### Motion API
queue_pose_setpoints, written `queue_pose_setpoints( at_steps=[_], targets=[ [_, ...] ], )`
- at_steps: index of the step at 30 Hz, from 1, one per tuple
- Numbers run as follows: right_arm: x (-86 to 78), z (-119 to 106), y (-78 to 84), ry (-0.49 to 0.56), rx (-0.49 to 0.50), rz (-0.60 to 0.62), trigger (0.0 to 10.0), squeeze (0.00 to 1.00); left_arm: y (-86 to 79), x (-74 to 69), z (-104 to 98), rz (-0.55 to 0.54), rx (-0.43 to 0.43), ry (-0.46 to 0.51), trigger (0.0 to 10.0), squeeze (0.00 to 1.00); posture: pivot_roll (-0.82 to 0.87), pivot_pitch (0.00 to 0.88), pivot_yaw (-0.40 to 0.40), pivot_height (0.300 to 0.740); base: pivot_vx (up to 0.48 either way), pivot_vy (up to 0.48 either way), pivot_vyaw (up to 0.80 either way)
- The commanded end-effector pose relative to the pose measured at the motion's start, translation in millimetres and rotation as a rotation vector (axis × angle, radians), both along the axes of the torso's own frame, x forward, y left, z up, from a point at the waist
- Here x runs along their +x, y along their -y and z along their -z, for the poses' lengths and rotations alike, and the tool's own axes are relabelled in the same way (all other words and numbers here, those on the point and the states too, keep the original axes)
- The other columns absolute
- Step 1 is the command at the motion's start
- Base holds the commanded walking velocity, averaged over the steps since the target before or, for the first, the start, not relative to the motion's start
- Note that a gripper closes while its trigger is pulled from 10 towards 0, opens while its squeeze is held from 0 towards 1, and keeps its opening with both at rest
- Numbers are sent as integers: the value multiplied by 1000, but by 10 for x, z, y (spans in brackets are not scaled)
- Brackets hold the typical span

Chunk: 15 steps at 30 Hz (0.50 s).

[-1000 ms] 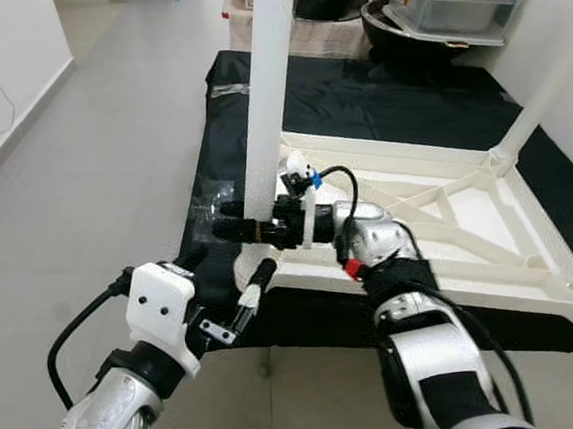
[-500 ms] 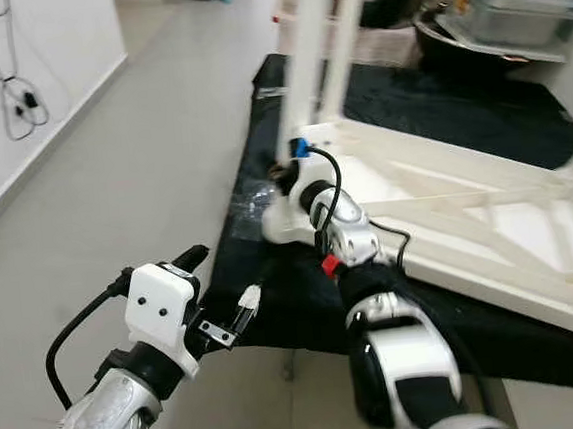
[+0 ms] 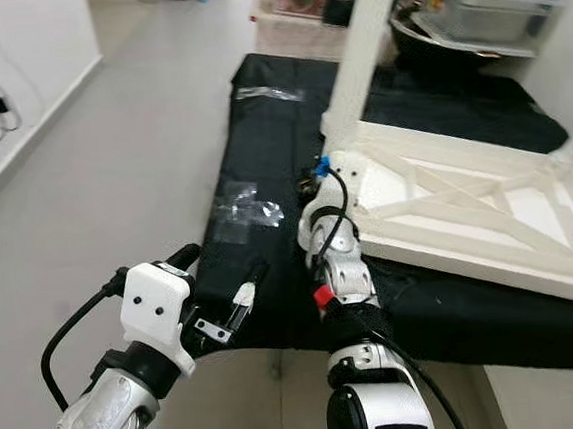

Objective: Building children table

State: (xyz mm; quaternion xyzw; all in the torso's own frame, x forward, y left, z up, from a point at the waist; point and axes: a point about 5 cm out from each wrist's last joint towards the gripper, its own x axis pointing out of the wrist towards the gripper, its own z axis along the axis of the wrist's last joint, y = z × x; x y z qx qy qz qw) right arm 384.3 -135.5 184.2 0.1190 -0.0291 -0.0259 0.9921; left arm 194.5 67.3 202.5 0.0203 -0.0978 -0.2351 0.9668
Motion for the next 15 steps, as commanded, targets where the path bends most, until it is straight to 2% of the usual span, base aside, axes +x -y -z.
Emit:
queue_pose_setpoints(
  at_steps=[1,2,3,5,6,7,8,9,11,12,13,14,15],
  targets=[
    [62,-178,-74,85,34,-151,10000,0,-1,-11,4,-4,3,-1,10000,0,135,105,-137,740,0,0,0],
    [62,-178,-74,85,34,-151,10000,0,-1,-11,4,-4,3,-1,10000,0,135,105,-137,740,0,0,0],
    [71,-249,-104,111,59,-281,10000,0,0,-12,4,-4,2,0,10000,0,133,104,-139,740,0,0,0],
    [71,-249,-104,111,59,-281,10000,0,0,-12,4,-4,2,0,10000,0,133,104,-139,740,0,0,0],
    [63,-311,-114,140,61,-478,10000,0,3,-14,5,-3,2,0,10000,0,136,100,-138,740,0,0,0],
    [-10,-351,-93,153,24,-829,10000,0,7,-16,2,-2,1,2,10000,0,139,98,-140,740,0,0,0],
    [-44,-352,-78,149,13,-934,10000,0,8,-16,0,-2,1,3,10000,0,139,98,-140,740,0,0,0],
    [-64,-350,-73,144,8,-980,10000,0,9,-15,-1,-2,2,3,10000,0,139,98,-140,740,0,0,0],
    [-64,-350,-73,144,8,-980,10000,0,9,-15,-1,-2,2,3,10000,0,139,98,-140,740,0,0,0],
    [-155,-268,-83,106,-54,-1173,10000,0,9,-18,-8,-2,1,5,10000,0,145,94,-144,740,0,0,0],
    [-199,-217,-91,78,-78,-1259,10000,0,10,-19,-10,-2,0,6,10000,0,146,95,-145,740,0,0,0],
    [-199,-217,-91,78,-78,-1259,10000,0,10,-19,-10,-2,0,6,10000,0,146,95,-145,740,0,0,0],
    [-227,-183,-94,59,-90,-1311,10000,0,11,-20,-11,-1,-1,6,10000,0,146,95,-145,740,0,0,0]
  ],
)
